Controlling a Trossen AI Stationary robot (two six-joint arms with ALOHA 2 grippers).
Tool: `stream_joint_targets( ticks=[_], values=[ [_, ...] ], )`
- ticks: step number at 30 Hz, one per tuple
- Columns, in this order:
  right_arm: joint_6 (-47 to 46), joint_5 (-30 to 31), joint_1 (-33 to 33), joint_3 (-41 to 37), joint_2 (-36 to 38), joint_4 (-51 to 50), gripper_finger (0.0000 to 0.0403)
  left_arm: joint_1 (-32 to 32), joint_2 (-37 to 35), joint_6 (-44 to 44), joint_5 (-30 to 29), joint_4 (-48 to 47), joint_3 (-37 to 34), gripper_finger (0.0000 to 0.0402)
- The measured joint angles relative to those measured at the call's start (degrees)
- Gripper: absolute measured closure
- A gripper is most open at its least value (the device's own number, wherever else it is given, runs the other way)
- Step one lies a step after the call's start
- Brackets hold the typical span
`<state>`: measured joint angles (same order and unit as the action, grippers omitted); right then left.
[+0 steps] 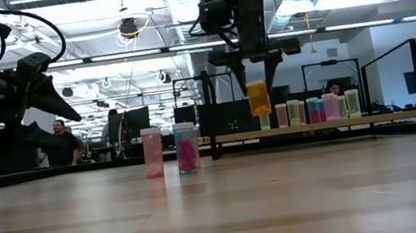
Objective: Pick and place medicine bottles onto shelf by color
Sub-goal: Put the orange pill bottle on the shelf
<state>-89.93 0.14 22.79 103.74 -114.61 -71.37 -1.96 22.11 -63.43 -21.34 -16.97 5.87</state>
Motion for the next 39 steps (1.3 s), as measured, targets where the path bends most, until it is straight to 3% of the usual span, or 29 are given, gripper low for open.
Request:
stream_joint_targets(
  ticks=[17,39],
  values=[
    [-0.3,1.3,6.5,0.0,-3.6,4.3,0.0179,0.0,0.0,0.0,0.0,0.0,0.0,0.0137],
    [8.1,2.0,11.5,0.0,-4.8,12.3,0.0177,0.0,0.0,0.0,0.0,0.0,0.0,0.0137]
  ],
)
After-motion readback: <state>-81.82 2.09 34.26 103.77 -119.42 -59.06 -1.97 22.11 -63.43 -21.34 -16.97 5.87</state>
